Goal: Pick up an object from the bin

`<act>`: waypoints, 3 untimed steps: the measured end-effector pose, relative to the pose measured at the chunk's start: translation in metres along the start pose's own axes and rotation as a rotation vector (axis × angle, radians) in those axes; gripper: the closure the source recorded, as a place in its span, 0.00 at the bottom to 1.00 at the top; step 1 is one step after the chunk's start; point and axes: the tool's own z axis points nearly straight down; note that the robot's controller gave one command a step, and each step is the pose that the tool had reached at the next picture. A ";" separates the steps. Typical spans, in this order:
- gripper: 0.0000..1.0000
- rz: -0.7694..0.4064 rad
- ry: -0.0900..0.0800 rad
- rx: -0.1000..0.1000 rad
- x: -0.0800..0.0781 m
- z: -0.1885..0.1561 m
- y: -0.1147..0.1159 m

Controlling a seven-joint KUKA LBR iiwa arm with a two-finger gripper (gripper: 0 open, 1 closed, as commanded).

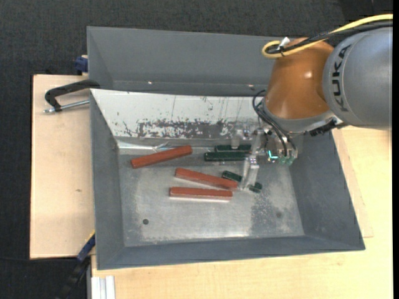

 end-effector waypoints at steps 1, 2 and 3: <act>0.00 0.000 -0.008 0.000 -0.002 -0.005 0.000; 1.00 -0.061 -0.013 0.001 0.018 0.068 0.012; 1.00 -0.061 -0.013 0.001 0.018 0.068 0.012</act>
Offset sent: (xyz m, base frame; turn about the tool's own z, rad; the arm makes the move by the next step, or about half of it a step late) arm -0.0213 0.0110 -0.0709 -0.0619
